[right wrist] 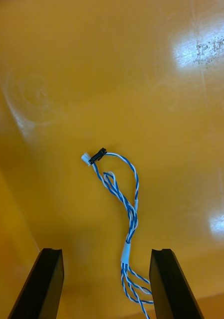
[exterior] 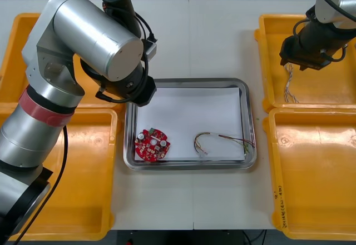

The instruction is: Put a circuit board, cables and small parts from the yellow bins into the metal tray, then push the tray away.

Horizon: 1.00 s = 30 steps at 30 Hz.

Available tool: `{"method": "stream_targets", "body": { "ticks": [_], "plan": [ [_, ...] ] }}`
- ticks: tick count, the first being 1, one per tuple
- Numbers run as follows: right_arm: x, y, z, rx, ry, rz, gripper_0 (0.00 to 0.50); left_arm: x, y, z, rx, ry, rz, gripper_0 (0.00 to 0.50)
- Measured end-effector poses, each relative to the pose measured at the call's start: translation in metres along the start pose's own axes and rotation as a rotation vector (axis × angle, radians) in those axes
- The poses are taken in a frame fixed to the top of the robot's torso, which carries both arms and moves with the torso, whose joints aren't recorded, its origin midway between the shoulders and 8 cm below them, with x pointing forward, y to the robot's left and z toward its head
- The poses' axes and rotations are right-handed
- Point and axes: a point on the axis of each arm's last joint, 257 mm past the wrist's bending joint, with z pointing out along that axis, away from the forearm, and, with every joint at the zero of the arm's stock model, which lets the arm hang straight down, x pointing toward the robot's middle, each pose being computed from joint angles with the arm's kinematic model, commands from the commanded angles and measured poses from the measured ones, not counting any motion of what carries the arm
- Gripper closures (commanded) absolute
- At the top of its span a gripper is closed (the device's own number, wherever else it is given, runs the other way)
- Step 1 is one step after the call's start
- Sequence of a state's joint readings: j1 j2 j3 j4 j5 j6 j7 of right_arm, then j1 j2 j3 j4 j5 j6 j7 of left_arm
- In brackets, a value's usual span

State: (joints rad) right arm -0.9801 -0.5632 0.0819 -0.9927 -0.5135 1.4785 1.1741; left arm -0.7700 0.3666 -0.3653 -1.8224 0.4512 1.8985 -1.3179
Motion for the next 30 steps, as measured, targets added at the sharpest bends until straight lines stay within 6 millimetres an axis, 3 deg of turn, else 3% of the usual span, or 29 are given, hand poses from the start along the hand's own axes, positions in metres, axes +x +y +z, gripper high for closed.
{"method": "stream_targets", "body": {
  "ticks": [11, 30],
  "plan": [
    [0.008, -0.006, 0.015, -0.012, -0.002, -0.055, 0.0, -0.013, -0.002, 0.033, 0.023, -0.028, -0.059, 0.5],
    [0.031, -0.016, 0.039, -0.025, 0.029, -0.036, 0.0, -0.006, -0.001, 0.069, 0.018, 0.004, -0.067, 0.499]
  ]
}}
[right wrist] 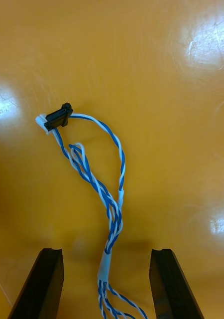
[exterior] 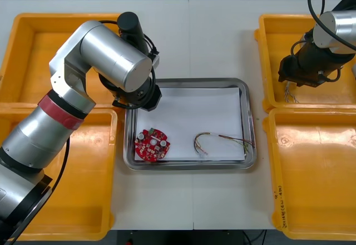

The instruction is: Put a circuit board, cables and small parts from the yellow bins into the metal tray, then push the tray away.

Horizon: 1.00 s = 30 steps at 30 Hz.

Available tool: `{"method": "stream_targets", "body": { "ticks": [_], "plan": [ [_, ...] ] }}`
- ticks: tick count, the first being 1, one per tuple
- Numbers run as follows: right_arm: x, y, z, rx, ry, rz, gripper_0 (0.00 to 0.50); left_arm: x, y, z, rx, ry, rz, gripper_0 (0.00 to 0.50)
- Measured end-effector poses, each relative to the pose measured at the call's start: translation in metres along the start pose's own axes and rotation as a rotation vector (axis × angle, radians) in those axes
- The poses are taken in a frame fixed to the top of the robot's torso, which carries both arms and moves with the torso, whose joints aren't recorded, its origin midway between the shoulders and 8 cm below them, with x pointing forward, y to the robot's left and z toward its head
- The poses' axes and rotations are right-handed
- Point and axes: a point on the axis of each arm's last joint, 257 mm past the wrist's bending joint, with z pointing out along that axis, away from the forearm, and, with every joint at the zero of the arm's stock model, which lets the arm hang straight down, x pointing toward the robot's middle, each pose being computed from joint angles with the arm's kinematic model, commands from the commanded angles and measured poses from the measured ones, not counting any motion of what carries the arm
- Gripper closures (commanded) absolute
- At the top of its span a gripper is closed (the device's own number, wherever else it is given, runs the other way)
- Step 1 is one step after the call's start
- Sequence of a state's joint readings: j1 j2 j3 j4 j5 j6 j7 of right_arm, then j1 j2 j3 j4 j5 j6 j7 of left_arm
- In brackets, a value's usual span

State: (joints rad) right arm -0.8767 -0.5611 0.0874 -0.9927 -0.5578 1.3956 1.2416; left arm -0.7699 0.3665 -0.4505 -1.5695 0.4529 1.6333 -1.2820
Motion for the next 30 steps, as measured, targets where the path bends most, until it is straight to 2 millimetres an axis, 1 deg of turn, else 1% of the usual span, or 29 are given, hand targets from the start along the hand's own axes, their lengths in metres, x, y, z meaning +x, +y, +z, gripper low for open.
{"method": "stream_targets", "body": {
  "ticks": [6, 11, 22, 30],
  "plan": [
    [0.007, -0.002, 0.002, 0.002, 0.022, 0.003, 0.0, -0.004, 0.004, 0.013, 0.004, -0.016, -0.018, 0.5],
    [0.012, -0.003, 0.002, 0.004, 0.039, 0.004, 0.0, -0.002, 0.001, 0.021, 0.001, -0.012, -0.008, 0.499],
    [0.015, -0.004, 0.005, 0.004, 0.046, 0.006, 0.0, 0.0, -0.002, 0.023, 0.002, -0.008, 0.003, 0.495],
    [0.017, -0.006, 0.006, 0.006, 0.05, 0.008, 0.0, -0.001, -0.008, 0.023, 0.025, -0.013, 0.002, 0.494]
  ]
}}
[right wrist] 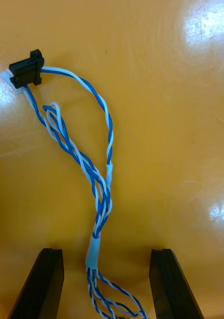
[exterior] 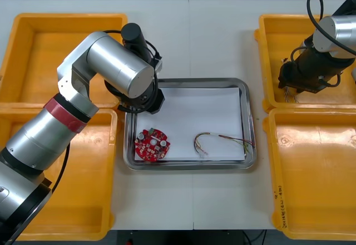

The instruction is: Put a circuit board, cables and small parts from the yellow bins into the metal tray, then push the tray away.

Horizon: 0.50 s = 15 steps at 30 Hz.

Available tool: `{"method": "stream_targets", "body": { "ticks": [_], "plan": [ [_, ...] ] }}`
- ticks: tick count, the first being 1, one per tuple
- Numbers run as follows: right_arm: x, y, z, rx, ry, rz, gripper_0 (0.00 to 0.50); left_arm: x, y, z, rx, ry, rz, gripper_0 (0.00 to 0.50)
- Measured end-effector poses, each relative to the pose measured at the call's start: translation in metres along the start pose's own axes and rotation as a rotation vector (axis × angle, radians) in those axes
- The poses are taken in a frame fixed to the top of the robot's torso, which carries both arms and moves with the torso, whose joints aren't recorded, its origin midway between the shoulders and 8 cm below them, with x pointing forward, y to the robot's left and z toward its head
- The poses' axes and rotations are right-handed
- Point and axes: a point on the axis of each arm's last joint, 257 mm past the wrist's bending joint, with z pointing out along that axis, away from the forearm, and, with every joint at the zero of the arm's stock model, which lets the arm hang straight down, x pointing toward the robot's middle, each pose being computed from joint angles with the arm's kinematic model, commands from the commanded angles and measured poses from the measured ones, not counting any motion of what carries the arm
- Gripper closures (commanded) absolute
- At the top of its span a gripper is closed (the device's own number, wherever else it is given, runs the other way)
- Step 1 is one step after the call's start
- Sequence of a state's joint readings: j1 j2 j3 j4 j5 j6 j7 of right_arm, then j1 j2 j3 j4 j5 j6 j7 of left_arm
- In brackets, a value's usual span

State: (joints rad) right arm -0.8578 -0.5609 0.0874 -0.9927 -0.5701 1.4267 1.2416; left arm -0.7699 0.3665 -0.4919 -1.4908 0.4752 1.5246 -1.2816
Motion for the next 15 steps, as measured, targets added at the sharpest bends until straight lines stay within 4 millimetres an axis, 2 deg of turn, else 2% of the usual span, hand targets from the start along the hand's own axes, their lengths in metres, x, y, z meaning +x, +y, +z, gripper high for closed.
{"method": "stream_targets", "body": {
  "ticks": [8, 9, 10, 11, 12, 13, 15],
  "plan": [
    [0.0015, -0.0018, 0.0038, -0.003, -0.003, 0.004, 0.0, -0.0013, -0.0057, 0.0019, 0.009, -0.009, 0.012, 0.493],
    [0.0013, -0.0018, 0.0039, -0.003, -0.004, 0.004, 0.0, -0.0009, -0.0062, 0.0022, 0.009, -0.009, 0.014, 0.466],
    [0.0013, -0.0018, 0.0039, -0.003, -0.005, 0.004, 0.0, -0.0006, -0.0065, 0.0024, 0.008, -0.008, 0.015, 0.334],
    [0.0012, -0.0018, 0.0039, -0.003, -0.005, 0.004, 0.028, -0.0004, -0.0069, 0.0026, 0.008, -0.008, 0.017, 0.225],
    [0.0012, -0.0017, 0.004, -0.004, -0.005, 0.004, 0.089, -0.0002, -0.007, 0.0027, 0.008, -0.007, 0.018, 0.07],
    [0.001, -0.0017, 0.004, -0.004, -0.006, 0.004, 0.157, -0.0002, -0.007, 0.0027, 0.008, -0.007, 0.018, 0.0],
    [0.0004, -0.0015, 0.004, -0.005, -0.009, 0.004, 0.356, -0.0002, -0.007, 0.0027, 0.008, -0.007, 0.017, 0.0]
  ]
}}
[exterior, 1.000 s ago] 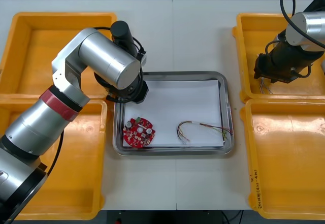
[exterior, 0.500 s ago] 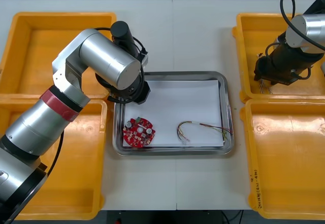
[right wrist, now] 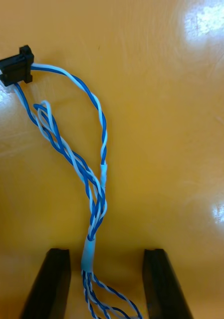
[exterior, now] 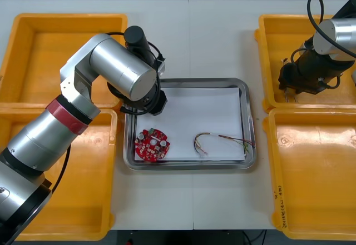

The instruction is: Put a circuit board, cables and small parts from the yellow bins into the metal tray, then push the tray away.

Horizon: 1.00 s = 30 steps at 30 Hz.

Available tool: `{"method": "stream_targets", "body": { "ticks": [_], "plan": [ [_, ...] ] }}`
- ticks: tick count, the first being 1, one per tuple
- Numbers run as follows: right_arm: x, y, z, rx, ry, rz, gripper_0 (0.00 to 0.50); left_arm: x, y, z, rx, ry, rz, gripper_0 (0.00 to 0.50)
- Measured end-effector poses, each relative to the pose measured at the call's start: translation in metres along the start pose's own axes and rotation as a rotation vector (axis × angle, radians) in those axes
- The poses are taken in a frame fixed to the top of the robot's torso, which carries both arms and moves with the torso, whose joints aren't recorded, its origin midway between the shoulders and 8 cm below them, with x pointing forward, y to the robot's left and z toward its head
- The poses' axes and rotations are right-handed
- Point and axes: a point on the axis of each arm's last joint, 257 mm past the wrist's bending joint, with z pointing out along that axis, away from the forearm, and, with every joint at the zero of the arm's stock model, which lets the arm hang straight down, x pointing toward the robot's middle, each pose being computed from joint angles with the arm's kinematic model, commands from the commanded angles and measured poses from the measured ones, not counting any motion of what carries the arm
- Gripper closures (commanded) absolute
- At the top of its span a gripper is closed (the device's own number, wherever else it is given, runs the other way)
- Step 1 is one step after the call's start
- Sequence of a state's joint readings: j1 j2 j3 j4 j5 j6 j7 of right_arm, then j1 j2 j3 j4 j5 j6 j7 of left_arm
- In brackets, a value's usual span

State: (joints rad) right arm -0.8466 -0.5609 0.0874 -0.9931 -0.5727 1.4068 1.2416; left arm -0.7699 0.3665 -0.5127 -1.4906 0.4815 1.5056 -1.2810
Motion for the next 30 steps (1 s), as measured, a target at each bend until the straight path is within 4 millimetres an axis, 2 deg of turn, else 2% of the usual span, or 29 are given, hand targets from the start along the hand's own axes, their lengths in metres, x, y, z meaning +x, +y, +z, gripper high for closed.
{"method": "stream_targets", "body": {
  "ticks": [1, 2, 16, 21, 24, 30],
  "plan": [
    [0.0, 0.0, 0.0, 0.0, 0.0, 0.0, 0.462, 0.0, 0.0, 0.0, 0.0, 0.0, 0.0, 0.0],
    [0.0, 0.0, 0.0, 0.0, 0.0, 0.0, 0.5, 0.0, 0.0, 0.0, 0.0, 0.0, 0.0, 0.0],
    [0.0, 0.003, -0.004, -0.004, 0.002, -0.008, 0.5, 0.0, 0.0, 0.0, 0.0, 0.0, -0.012, 0.0],
    [0.005, 0.008, -0.024, -0.001, 0.034, -0.026, 0.5, 0.006, -0.001, -0.007, -0.007, 0.025, -0.004, 0.0],
    [0.006, 0.01, -0.043, -0.005, 0.045, -0.03, 0.5, 0.009, -0.003, -0.022, -0.012, 0.042, 0.009, 0.0],
    [0.0, 0.014, -0.08, -0.015, 0.024, -0.062, 0.5, 0.001, -0.004, -0.057, -0.007, 0.013, 0.013, 0.0]
  ]
}}
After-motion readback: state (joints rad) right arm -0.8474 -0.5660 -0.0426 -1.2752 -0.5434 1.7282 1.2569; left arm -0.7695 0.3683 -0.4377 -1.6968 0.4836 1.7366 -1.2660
